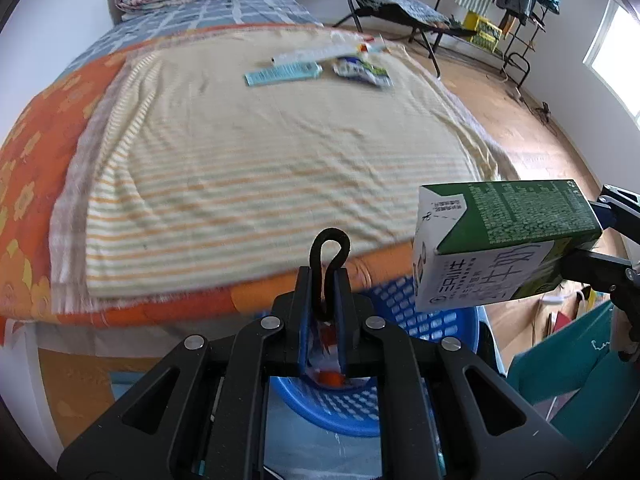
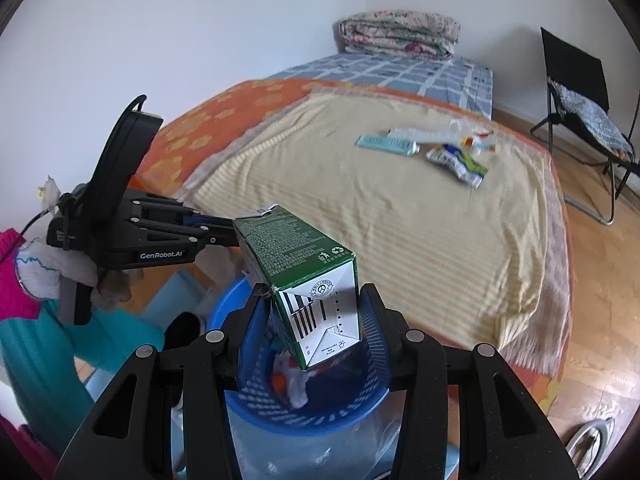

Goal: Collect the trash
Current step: 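Carry the hair tie and green carton over the blue basket and release both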

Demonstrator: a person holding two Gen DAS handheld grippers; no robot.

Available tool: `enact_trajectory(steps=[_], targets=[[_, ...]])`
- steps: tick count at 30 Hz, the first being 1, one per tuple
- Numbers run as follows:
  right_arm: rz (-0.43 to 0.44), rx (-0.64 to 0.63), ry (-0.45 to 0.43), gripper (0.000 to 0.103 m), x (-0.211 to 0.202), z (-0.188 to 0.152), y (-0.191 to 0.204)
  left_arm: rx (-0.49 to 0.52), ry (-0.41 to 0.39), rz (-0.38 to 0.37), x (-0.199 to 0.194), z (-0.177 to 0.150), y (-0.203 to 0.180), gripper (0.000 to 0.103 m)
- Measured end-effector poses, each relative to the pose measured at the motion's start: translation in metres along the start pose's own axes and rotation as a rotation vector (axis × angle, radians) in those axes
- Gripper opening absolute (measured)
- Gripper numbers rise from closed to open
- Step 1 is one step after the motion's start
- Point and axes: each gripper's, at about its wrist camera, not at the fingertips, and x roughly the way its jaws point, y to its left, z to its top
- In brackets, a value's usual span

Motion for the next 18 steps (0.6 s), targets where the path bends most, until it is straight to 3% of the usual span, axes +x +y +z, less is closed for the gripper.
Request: enact_trajectory(steps=[8, 18], targets=[[0.029, 0.048, 0.070, 0.045, 0.011, -0.025, -0.001, -0.010, 0.068, -0.014, 0.014, -0.026, -0.002, 0.009], [-0.006, 0.013, 0.159, 0.045, 0.029, -0.045, 0.007, 0.025, 0.130, -0.028, 0.030, -0.044, -0.017, 0.009]])
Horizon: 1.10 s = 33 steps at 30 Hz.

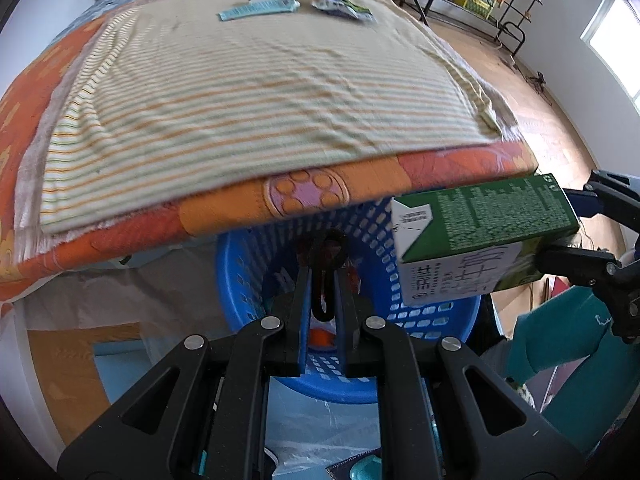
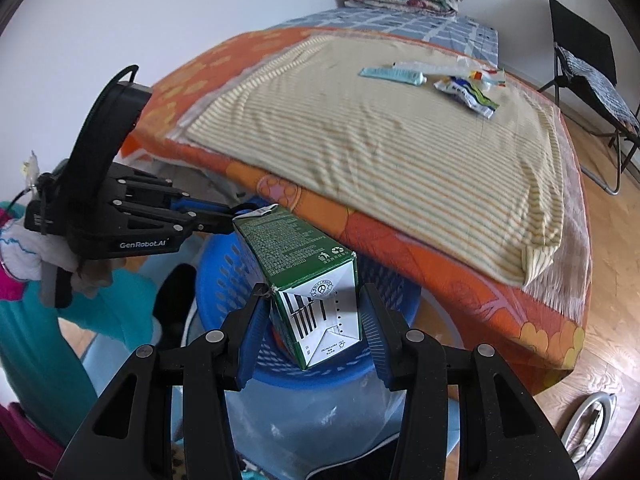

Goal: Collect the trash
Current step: 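Carry the hair tie and green carton over the blue basket and release both, then move both open tools back over the bed toward the tube and wrapper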

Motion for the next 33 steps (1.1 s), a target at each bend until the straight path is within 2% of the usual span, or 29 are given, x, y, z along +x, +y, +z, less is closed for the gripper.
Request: enact_trajectory(steps=[10, 17, 19, 20, 21, 25, 28, 33], targets=[[0.005, 0.004, 0.069, 0.046, 0.017, -0.007, -0.001, -0.004, 0.029, -0.006, 0.006, -0.004, 0.001, 0.009], [-0.001, 0.018, 0.082, 0.048, 0.021, -0.006, -0.003, -0.001, 0.031, -0.004, 0.008, -0.003, -0.001, 0.009], [-0.005, 0.023, 0.084, 0.048, 0.022, -0.006, -0.004, -0.005, 0.034, -0.009, 0.008, -0.003, -0.001, 0.020], [-0.011, 0.025, 0.088, 0.048, 0.023, -0.006, -0.004, -0.009, 0.031, -0.012, 0.008, -0.003, -0.001, 0.032], [-0.014, 0.026, 0.091, 0.048, 0.023, -0.005, -0.004, -0.010, 0.026, -0.014, 0.007, -0.003, -0.001, 0.036], [-0.026, 0.028, 0.100, 0.049, 0.025, -0.005, -0.004, -0.010, 0.029, -0.014, 0.007, -0.002, -0.001, 0.036], [-0.036, 0.030, 0.100, 0.055, 0.025, -0.004, -0.005, -0.016, 0.035, -0.013, 0.008, -0.002, -0.001, 0.036], [-0.055, 0.033, 0.087, 0.056, 0.022, -0.001, -0.007, -0.026, 0.027, -0.017, 0.007, 0.001, 0.000, 0.037]])
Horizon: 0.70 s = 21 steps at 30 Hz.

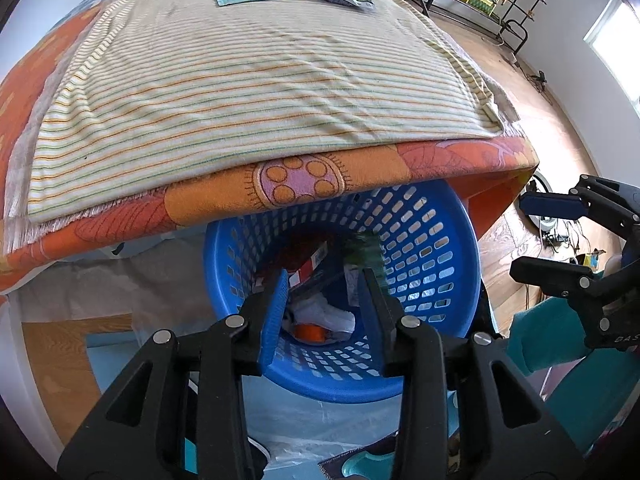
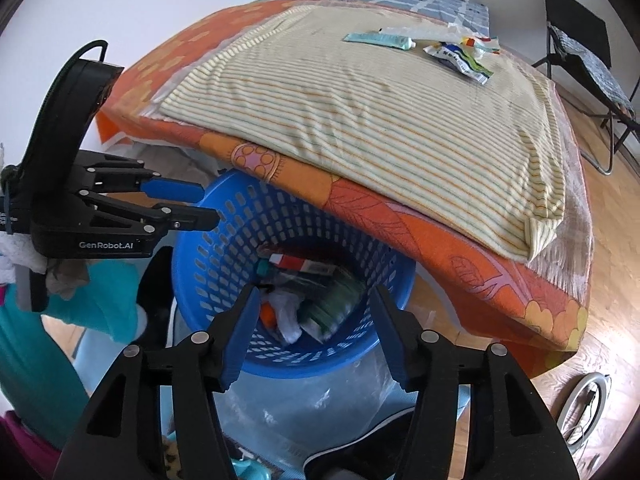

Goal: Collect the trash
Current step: 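Move both open tools back over the bed toward the tube and wrapper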

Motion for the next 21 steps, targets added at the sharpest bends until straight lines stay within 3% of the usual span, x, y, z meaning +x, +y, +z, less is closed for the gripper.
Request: enact_trajectory(steps=[14, 17, 19, 21], targets=[[-0.019, 0.038, -0.042, 0.057, -0.009, 0.008, -0.009, -0.024, -0.035, -0.020, -0.011, 0.018, 0.005, 0.037], [-0.010, 0.047, -0.059, 0.060, -0.013, 0.012, -0.011, -0.038, -0.052, -0.027, -0.016, 0.025, 0.008, 0.049], [-0.023, 0.047, -0.069, 0.068, -0.015, 0.016, -0.012, -0.041, -0.063, -0.030, -0.018, 0.031, 0.009, 0.050], [-0.034, 0.044, -0.079, 0.069, -0.017, 0.019, -0.013, -0.040, -0.075, -0.027, -0.020, 0.037, 0.009, 0.049]])
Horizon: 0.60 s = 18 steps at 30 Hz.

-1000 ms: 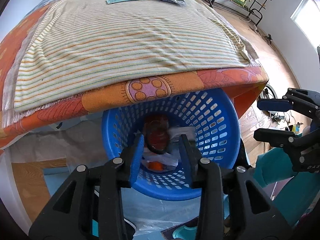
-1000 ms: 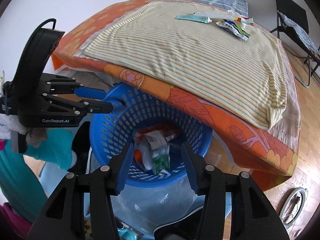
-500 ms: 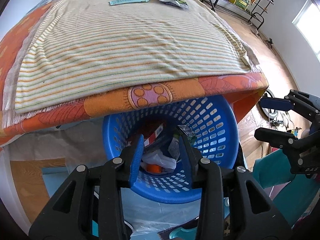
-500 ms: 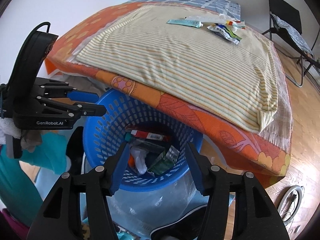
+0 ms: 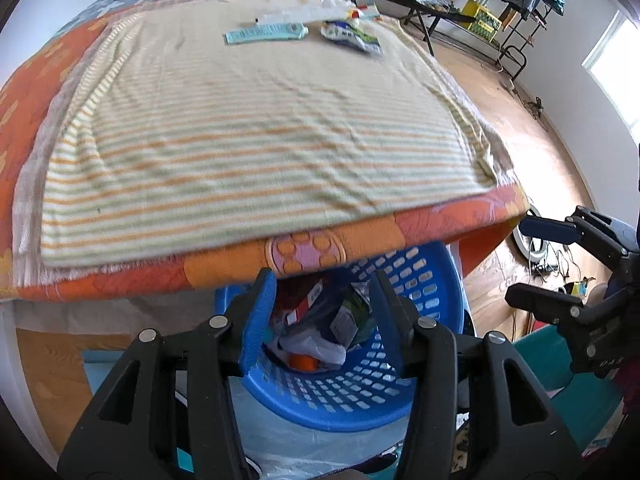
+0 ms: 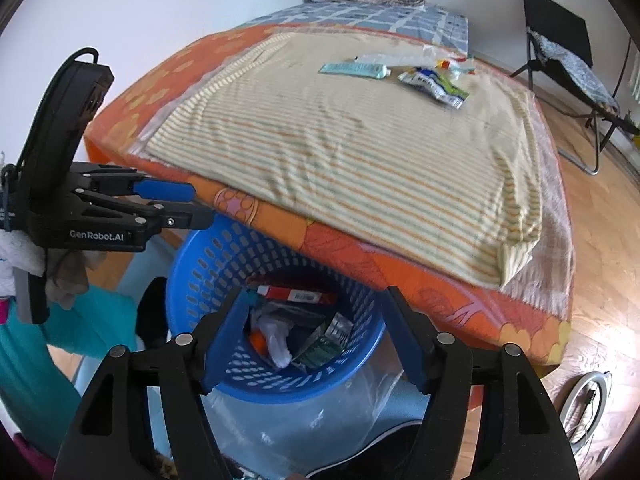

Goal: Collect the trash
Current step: 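Move both open tools back over the bed toward the tube and wrapper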

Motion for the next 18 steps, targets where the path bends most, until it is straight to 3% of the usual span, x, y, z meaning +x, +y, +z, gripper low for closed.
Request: enact_trajectory(steps=[11, 18], targets=[[-0.012, 0.042, -0.022, 0.069, -0.006, 0.028, -0.018, -0.016, -0.058, -0.023, -0.009, 0.045, 0.003, 0.049], [0.022, 0.043, -0.107, 0.069, -0.010, 0.051, -0.035, -0.012, -0.065, -0.038, -0.003, 0.081, 0.006, 0.050]])
